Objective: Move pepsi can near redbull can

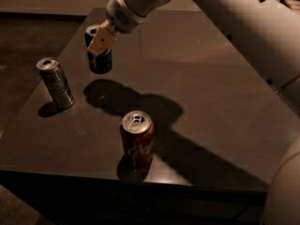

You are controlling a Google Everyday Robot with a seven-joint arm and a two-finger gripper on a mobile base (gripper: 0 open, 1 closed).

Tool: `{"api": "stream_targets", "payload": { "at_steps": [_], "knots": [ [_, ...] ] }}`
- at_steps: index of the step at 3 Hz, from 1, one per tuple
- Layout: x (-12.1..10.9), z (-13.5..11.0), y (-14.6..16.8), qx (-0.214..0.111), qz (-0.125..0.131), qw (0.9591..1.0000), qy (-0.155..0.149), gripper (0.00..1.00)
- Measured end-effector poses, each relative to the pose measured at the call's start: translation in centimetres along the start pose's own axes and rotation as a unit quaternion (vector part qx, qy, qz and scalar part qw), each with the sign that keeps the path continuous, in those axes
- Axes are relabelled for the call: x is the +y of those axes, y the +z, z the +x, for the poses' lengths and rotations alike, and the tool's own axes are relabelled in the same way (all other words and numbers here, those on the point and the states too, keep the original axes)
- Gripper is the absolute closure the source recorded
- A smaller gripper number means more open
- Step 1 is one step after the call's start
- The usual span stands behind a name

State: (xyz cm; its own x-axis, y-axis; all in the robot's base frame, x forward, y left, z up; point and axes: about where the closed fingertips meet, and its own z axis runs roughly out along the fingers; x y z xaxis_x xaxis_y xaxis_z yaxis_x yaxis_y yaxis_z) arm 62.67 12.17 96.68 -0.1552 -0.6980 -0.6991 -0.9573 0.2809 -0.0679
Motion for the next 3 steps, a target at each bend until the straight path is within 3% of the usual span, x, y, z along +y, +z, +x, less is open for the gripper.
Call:
{"api": "stream_targets", "payload": {
  "at_steps": [1,2,3],
  "knots": [
    [5.2,-0.7,1.4,0.0,-0.042,0.9973,-0.061,1.0],
    [8.6,-0.6,3.3,0.01,-0.075,0.9923,-0.098,1.0],
    [10.3,-0.3,4.9,0.022,-0.098,0.9879,-0.118,0.82]
  ]
}}
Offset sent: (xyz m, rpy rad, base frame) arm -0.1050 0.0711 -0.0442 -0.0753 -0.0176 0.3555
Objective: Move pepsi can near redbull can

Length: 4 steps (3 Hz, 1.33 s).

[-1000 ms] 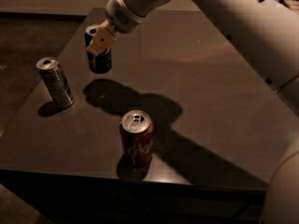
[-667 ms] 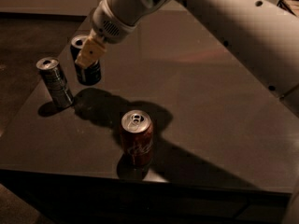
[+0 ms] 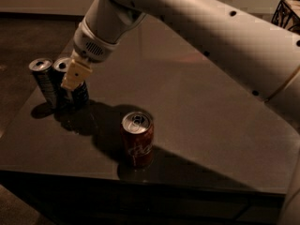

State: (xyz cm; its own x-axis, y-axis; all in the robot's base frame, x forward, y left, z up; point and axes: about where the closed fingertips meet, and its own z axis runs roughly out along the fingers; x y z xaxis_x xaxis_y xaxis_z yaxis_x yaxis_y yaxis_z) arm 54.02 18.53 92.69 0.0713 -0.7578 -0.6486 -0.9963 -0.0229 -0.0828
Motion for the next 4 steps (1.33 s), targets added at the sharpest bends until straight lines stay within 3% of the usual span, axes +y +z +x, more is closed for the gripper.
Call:
{"api": "stream_targets", "payload": {
  "at_steps": [3,4],
  "knots": [
    [0.8,0.9,2.3,0.021,-0.024,0.9995,-0.007,0.12],
    [0.9,0.9,2.4,0.021,-0.025,0.9994,-0.008,0.0]
  ]
}}
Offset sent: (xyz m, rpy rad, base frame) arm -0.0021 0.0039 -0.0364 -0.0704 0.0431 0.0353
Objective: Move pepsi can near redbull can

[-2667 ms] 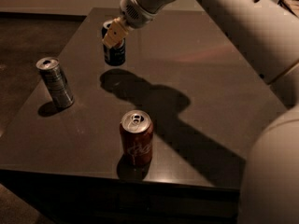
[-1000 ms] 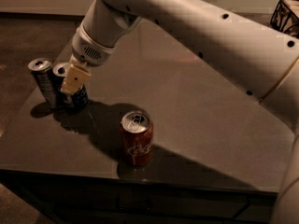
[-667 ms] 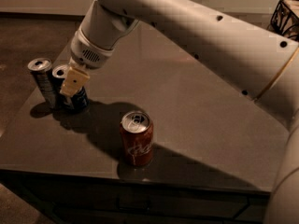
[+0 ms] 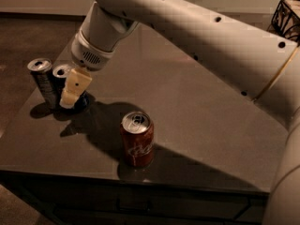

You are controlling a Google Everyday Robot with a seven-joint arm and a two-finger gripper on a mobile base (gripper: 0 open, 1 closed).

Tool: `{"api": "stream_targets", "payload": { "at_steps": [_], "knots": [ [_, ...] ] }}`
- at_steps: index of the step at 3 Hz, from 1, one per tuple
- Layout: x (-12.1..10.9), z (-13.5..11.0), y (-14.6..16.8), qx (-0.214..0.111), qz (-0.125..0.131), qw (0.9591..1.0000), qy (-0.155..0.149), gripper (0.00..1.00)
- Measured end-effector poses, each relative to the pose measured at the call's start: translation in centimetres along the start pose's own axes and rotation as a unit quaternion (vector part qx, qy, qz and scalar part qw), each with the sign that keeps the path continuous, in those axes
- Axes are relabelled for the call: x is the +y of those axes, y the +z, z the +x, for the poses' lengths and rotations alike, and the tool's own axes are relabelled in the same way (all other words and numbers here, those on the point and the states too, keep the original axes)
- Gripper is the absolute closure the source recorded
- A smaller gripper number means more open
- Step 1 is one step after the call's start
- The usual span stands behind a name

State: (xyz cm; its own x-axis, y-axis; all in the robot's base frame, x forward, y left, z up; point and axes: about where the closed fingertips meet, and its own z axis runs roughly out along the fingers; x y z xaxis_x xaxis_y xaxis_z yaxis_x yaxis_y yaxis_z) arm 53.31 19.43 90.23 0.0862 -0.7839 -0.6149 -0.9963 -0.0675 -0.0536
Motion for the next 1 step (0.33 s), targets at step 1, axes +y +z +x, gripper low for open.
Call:
{"api": "stream_targets", "payload": {
  "at_steps": [1],
  "knots": [
    [0.0,0.0,0.0,0.0,0.0,1.0,0.0,0.0]
  ]
}}
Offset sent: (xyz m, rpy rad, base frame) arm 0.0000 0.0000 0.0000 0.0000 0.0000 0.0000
